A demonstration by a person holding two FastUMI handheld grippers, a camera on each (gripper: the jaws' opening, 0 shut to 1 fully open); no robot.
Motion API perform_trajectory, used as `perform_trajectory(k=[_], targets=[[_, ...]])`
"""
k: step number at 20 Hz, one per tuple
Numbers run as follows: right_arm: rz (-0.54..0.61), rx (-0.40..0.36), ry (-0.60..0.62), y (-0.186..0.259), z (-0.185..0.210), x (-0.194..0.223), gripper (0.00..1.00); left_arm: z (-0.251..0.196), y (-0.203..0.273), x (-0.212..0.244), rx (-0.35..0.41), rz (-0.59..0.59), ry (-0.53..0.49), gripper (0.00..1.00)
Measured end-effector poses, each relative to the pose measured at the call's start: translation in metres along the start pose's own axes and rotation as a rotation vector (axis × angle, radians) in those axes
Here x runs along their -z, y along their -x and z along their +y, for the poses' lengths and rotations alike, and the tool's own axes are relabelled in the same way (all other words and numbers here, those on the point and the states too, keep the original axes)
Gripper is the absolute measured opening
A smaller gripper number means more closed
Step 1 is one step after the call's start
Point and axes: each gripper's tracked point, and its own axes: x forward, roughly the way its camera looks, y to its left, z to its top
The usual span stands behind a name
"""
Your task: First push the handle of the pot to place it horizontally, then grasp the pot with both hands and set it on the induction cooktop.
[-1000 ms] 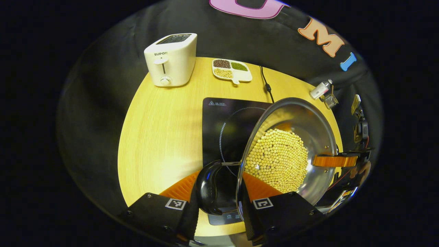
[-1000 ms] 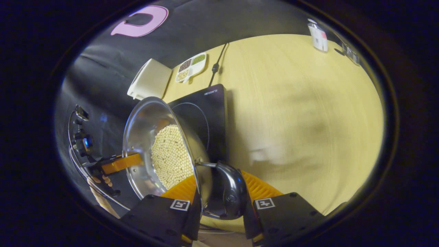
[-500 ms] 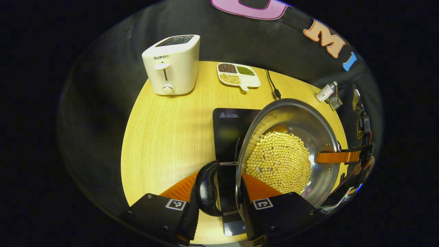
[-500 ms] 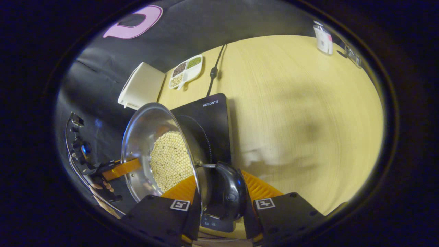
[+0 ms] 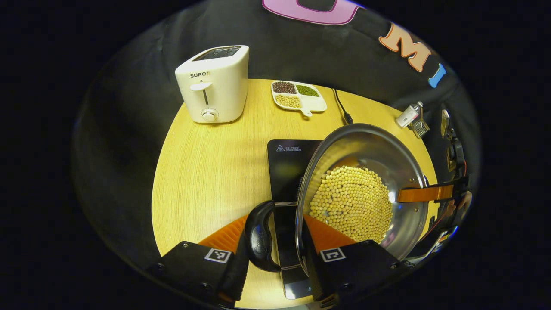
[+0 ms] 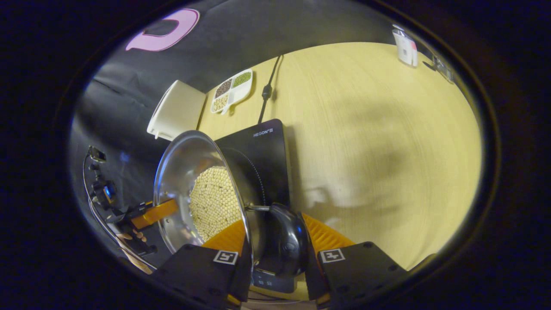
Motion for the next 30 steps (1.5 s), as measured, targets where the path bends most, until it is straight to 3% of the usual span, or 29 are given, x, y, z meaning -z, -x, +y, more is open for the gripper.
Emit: perform_trajectory(k=[3, 6, 7, 8, 9, 10, 12, 13, 15, 16, 17, 20, 21, 22, 27, 30], targets=[[-0.005, -0.001, 0.003, 0.003, -0.001, -0.002, 0.56, 0.000, 0.000, 0.000, 0.003, -0.005, 0.005, 0.61], [-0.034, 0.019, 0.019, 0.004, -0.006, -0.005, 0.52, 0.000, 0.001, 0.001, 0.008, -0.008, 0.011, 0.62], [-0.047, 0.024, 0.025, 0.006, -0.008, -0.007, 0.55, 0.000, 0.002, 0.002, 0.003, -0.006, 0.011, 0.64], [-0.066, 0.026, 0.027, 0.012, -0.007, -0.010, 0.64, 0.002, 0.003, 0.001, -0.007, -0.016, 0.007, 0.64], [-0.092, 0.022, 0.027, 0.017, -0.006, -0.015, 0.66, 0.006, 0.004, 0.000, -0.024, -0.026, -0.002, 0.69], [-0.124, 0.018, 0.024, 0.023, -0.004, -0.020, 0.77, 0.010, 0.006, -0.003, -0.044, -0.048, -0.002, 0.71], [-0.188, 0.009, 0.027, 0.038, -0.002, -0.029, 0.99, 0.016, 0.013, -0.018, -0.085, -0.152, 0.011, 0.86], [-0.222, 0.010, 0.029, 0.045, -0.002, -0.034, 0.99, 0.017, 0.020, -0.022, -0.101, -0.204, 0.021, 0.97], [-0.303, 0.028, 0.044, 0.061, -0.006, -0.045, 1.00, 0.017, 0.036, -0.037, -0.121, -0.320, 0.044, 1.00], [-0.346, 0.039, 0.054, 0.072, -0.009, -0.049, 0.93, 0.018, 0.045, -0.044, -0.134, -0.368, 0.050, 1.00], [-0.388, 0.047, 0.066, 0.084, -0.010, -0.054, 1.00, 0.019, 0.053, -0.050, -0.155, -0.415, 0.049, 0.98], [-0.508, 0.070, 0.114, 0.120, -0.009, -0.064, 1.00, 0.012, 0.076, -0.058, -0.188, -0.489, 0.024, 0.97], [-0.543, 0.079, 0.130, 0.132, -0.008, -0.067, 0.92, 0.004, 0.084, -0.060, -0.184, -0.511, 0.020, 0.97], [-0.575, 0.086, 0.148, 0.145, -0.007, -0.069, 1.00, -0.004, 0.092, -0.061, -0.181, -0.524, 0.016, 0.97], [-0.733, 0.148, 0.242, 0.210, -0.010, -0.079, 1.00, -0.041, 0.136, -0.070, -0.204, -0.612, -0.045, 0.97], [-0.823, 0.145, 0.285, 0.249, -0.004, -0.084, 0.99, -0.077, 0.168, -0.074, -0.226, -0.676, -0.064, 0.97]])
